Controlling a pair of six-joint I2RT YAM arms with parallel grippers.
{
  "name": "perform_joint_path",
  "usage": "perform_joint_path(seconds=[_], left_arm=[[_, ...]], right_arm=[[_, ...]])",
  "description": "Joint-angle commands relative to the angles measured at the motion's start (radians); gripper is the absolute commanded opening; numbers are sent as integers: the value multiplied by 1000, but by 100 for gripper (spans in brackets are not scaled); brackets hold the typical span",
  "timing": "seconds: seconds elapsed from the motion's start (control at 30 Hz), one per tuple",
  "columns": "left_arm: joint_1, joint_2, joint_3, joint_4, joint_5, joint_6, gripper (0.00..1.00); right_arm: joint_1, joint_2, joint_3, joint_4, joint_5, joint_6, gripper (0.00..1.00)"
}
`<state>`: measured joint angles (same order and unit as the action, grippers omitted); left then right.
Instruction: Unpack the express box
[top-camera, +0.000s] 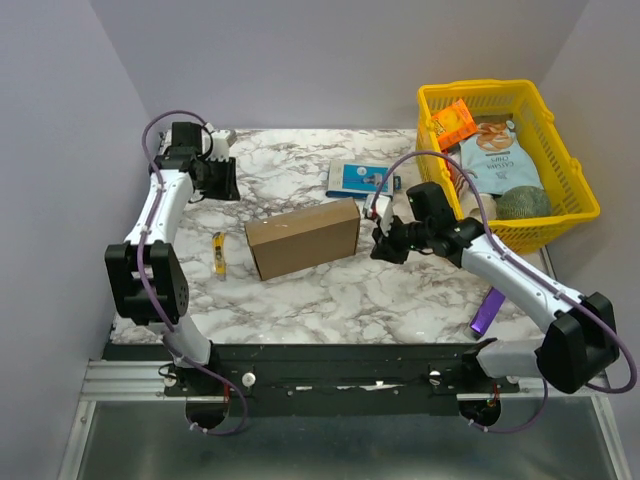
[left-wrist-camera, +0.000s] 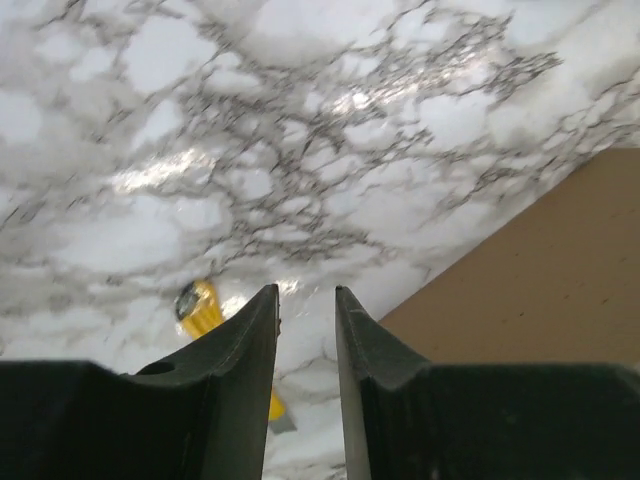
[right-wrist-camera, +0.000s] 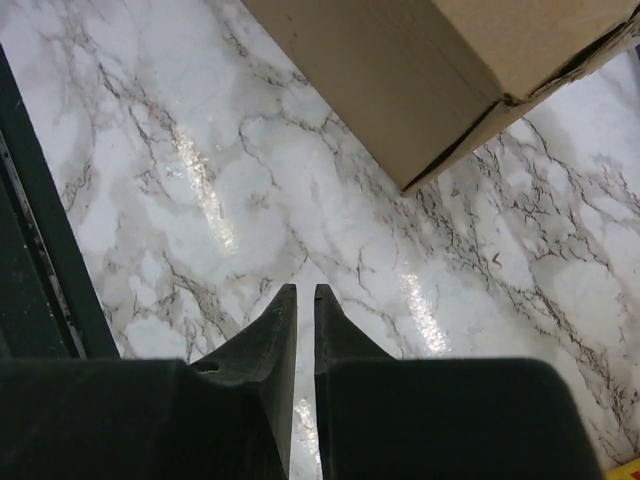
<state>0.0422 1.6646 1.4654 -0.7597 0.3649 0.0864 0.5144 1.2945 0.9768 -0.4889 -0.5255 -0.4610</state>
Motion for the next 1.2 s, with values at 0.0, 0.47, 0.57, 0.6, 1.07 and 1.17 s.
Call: perform_joint_path(seconds=[0.0, 0.47, 0.57, 0.6, 1.07, 1.17], left_arm=[[-79, 153, 108, 30, 198, -7, 29], [-145, -52, -146, -9, 595, 67, 15], [-168, -92, -204, -20, 647, 98, 17], [-188, -101, -214, -29, 664, 107, 17], [-235, -120, -249, 99, 703, 18, 24], [-249, -103, -218, 92, 712, 16, 25]], right_arm=[[21, 90, 77, 88, 1, 4, 14], [29, 398, 385, 185, 133, 88, 11], [32, 475, 504, 197, 139, 116, 11], [38, 518, 532, 199, 131, 123, 11], [82, 723, 839, 79, 84, 274, 17], [101, 720, 827, 76, 90, 262, 17]])
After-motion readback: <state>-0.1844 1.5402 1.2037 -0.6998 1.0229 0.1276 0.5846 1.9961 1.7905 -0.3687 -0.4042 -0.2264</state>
